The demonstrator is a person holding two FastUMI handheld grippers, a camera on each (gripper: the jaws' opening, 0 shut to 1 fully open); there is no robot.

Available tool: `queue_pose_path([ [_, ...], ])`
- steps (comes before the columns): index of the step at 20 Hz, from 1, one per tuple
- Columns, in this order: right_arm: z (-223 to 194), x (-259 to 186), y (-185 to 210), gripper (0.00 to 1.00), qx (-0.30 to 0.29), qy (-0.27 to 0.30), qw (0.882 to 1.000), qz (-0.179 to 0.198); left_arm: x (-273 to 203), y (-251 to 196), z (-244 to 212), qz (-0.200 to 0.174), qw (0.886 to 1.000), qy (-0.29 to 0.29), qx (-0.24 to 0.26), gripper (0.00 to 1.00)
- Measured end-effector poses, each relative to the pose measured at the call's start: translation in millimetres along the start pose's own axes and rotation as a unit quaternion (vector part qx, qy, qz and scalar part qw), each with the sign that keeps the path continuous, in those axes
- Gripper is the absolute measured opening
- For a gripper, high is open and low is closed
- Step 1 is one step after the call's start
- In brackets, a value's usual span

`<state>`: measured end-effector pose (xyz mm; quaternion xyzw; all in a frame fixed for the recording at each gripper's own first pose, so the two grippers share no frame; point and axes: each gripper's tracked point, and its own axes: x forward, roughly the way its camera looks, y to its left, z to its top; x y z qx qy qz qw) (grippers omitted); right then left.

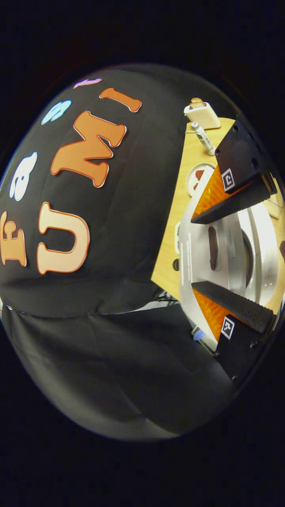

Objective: Close the left gripper, press the button to open the rice cooker; take a wooden spoon from the chopstick holder with the right hand, scoop a spoonful of rice and pour it into the rice cooker, then put the wooden spoon back into the chopstick holder.

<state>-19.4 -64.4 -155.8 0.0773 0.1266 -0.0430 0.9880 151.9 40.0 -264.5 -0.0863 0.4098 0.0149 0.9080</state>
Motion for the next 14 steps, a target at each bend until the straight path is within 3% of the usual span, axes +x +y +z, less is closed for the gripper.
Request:
queue_pose_path([
  [8, -6.5, 25.7, 26.9, 0.95, -0.018, 0.012, 0.998, 0.054, 8.2, -11.5, -94.7, 0.015, 0.998, 0.051, 0.037, 1.0],
  [11, -10.3, 28.5, 34.7, 0.95, -0.03, 0.016, 0.997, 0.063, 13.4, -0.6, -133.5, 0.037, 0.994, 0.094, 0.034, 1.0],
  [12, -11.4, 28.8, 37.1, 0.95, -0.032, 0.017, 0.997, 0.067, 12.6, 4.1, -125.7, 0.043, 0.996, 0.072, 0.043, 1.0],
  [14, -13.7, 31.2, 39.0, 0.95, -0.036, 0.02, 0.997, 0.07, 16.5, 1.1, -129.3, 0.046, 0.995, 0.079, 0.046, 1.0],
])
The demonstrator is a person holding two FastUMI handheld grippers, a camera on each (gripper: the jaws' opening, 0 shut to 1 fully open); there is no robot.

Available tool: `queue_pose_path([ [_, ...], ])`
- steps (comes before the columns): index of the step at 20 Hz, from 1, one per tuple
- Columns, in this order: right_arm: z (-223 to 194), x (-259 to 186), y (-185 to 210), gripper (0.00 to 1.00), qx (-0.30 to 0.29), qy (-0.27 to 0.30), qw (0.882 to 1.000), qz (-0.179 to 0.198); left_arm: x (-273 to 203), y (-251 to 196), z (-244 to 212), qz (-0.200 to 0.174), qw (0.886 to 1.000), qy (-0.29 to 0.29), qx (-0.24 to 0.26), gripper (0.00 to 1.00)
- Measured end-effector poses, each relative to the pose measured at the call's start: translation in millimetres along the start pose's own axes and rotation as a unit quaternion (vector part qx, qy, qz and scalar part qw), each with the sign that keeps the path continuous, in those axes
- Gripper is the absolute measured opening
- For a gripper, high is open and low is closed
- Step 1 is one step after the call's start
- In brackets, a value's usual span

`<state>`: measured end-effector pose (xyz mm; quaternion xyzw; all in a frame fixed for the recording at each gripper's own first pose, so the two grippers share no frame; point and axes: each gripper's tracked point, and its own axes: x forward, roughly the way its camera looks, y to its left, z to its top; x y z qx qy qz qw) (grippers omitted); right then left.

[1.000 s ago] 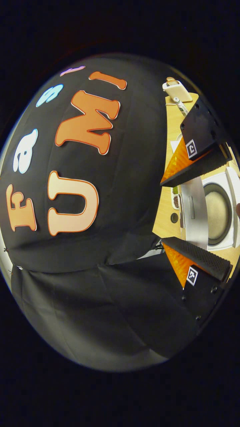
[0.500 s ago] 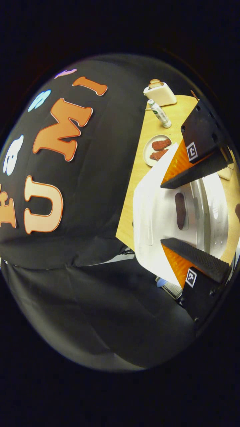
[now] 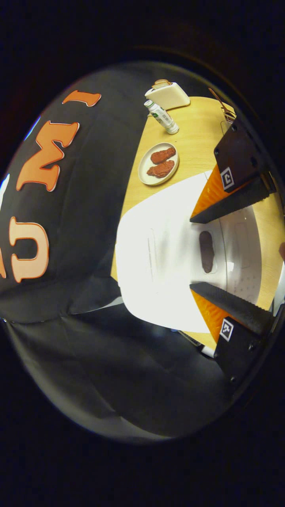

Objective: Close the left gripper, press the button to open the rice cooker; take a wooden spoon from the chopstick holder with the right hand, scoop a spoonful of rice and pour it into the rice cooker, then put the wooden spoon back into the chopstick holder.

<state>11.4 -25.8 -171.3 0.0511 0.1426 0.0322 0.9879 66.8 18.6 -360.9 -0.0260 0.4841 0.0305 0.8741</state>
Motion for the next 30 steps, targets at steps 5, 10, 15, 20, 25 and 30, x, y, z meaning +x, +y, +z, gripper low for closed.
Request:
queue_pose_path([
  [5, 1.9, 5.3, 9.9, 0.95, -0.006, -0.001, 1.0, 0.005, -5.5, -2.9, 5.3, -0.012, 1.0, -0.009, -0.016, 1.0],
  [10, 11.5, 1.5, 19.9, 0.95, -0.024, -0.004, 1.0, 0.005, -37.7, 0.6, 43.3, -0.018, 0.995, -0.096, -0.021, 1.0],
  [15, 34.4, 1.9, 27.6, 0.95, -0.037, -0.025, 0.999, -0.008, -121.2, -1.3, 107.9, -0.029, 0.97, -0.242, 0.003, 1.0],
  [20, 67.6, -4.2, 38.3, 0.95, -0.043, -0.061, 0.997, -0.015, -213.5, -14.0, 152.2, -0.036, 0.93, -0.365, 0.02, 1.0],
  [25, 93.5, -8.0, 43.2, 0.95, -0.04, -0.096, 0.994, -0.027, -266.1, -33.9, 157.5, -0.047, 0.895, -0.444, 0.027, 0.96],
  [30, 100.3, -19.5, 47.6, 0.95, -0.056, -0.104, 0.992, -0.034, -273.8, -64.9, 144.4, -0.065, 0.89, -0.448, 0.047, 1.0],
])
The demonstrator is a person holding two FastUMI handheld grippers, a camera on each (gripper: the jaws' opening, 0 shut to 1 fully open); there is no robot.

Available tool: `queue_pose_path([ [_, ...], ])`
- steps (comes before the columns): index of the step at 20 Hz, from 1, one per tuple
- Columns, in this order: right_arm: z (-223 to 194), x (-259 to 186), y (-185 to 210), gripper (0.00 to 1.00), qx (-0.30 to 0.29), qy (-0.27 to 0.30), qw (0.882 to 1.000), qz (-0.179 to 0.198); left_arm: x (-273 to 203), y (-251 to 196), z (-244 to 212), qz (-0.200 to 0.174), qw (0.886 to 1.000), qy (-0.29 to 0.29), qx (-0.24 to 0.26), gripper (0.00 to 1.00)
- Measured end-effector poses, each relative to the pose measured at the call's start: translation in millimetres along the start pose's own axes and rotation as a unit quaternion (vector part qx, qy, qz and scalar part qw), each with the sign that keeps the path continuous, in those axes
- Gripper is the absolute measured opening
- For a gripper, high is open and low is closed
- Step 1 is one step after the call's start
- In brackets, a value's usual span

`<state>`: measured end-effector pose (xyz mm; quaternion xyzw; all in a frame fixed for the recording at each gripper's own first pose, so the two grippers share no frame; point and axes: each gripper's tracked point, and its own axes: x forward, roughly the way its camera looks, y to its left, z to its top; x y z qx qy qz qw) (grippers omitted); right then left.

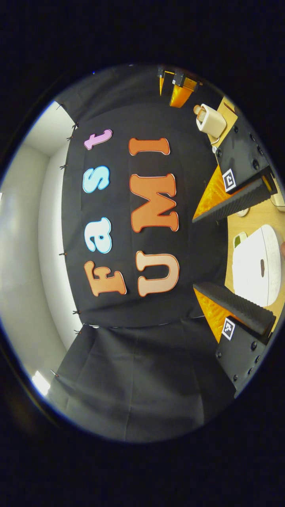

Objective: Close the left gripper, press the button to open the rice cooker; take a wooden spoon from the chopstick holder with the right hand, scoop a spoonful of rice and pour it into the rice cooker, then put the wooden spoon back into the chopstick holder.

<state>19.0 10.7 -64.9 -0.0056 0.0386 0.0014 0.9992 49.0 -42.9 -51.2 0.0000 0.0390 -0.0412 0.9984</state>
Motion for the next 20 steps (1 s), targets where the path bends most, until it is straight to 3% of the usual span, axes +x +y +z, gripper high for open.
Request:
queue_pose_path([
  [8, 13.9, -6.6, 7.1, 0.94, -0.008, -0.017, 1.0, -0.002, -4.1, -41.5, -4.1, -0.042, 0.999, 0.0, 0.004, 1.0],
  [20, 10.0, -4.1, 6.4, 0.95, -0.008, -0.012, 1.0, -0.005, -2.9, -41.4, -9.2, -0.036, 0.999, 0.012, 0.013, 1.0],
])
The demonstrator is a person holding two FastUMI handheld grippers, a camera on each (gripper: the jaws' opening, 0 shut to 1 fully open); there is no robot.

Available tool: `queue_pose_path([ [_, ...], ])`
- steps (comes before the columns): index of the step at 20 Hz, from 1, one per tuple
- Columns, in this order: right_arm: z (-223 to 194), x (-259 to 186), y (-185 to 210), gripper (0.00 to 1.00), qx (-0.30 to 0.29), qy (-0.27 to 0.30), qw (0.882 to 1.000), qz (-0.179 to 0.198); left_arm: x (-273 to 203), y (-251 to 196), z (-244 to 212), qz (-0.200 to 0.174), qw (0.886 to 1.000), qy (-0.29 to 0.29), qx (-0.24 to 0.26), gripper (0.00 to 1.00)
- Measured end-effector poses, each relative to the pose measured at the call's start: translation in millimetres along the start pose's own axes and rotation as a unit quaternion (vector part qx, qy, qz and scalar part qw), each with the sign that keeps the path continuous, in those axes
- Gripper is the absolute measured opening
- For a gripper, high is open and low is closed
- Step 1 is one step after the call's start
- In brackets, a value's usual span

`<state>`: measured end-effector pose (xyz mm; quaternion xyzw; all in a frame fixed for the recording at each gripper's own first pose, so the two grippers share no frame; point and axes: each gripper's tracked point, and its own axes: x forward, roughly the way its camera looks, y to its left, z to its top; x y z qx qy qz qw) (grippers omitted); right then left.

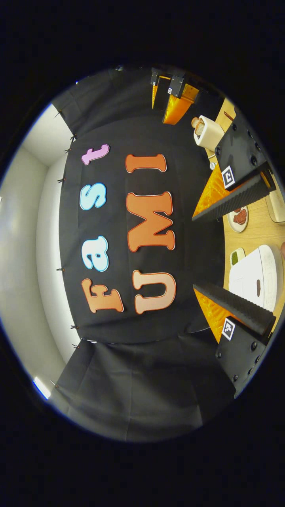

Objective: Close the left gripper, press the button to open the rice cooker; take a wooden spoon from the chopstick holder with the right hand, scoop a spoonful of rice and pour it into the rice cooker, then put the wooden spoon back into the chopstick holder.

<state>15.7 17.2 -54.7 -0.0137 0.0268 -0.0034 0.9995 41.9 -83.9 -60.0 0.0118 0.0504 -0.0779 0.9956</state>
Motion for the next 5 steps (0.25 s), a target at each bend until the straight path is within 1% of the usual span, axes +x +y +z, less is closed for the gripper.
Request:
queue_pose_path([
  [5, -2.2, 1.6, 6.2, 0.95, -0.006, 0.005, 1.0, 0.006, -0.5, 5.9, -2.5, 0.005, 1.0, 0.005, 0.001, 1.0],
])
